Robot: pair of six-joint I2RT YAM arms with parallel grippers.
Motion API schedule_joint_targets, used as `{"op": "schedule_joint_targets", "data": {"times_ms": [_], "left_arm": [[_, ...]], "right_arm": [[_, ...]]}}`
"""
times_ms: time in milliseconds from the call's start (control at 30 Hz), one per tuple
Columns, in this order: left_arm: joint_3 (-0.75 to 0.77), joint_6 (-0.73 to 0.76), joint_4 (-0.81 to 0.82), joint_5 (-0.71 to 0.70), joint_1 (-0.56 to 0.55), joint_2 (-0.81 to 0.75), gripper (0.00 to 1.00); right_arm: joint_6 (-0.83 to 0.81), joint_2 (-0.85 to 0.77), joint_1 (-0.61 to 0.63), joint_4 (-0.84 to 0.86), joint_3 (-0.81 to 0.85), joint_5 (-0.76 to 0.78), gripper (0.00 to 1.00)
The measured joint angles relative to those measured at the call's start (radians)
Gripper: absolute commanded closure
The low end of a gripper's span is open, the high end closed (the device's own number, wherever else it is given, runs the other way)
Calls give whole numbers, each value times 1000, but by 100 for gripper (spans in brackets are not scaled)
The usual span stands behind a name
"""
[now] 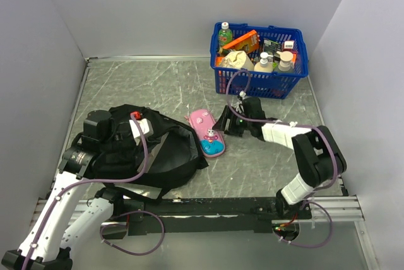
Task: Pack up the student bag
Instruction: Adjust the stationery at the center of the board, then pick up the stationery from the center of the board.
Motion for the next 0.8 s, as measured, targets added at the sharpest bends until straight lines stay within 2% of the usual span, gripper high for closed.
{"op": "schedule_joint_targets", "data": {"times_ms": [233, 433, 600, 800], "left_arm": [[16, 13, -13, -4, 0, 8, 99], [16, 16, -15, -4, 0, 9, 99], [16, 15, -14, -3, 0, 13, 99], [16, 14, -14, -3, 0, 13, 99]], "right_arm": [[-61, 54, -3, -21, 52, 67, 24], [-50, 133, -1, 36, 77, 55, 23], [7, 188, 22, 161, 83, 0, 24], [124, 190, 53, 425, -59, -97, 28]]}}
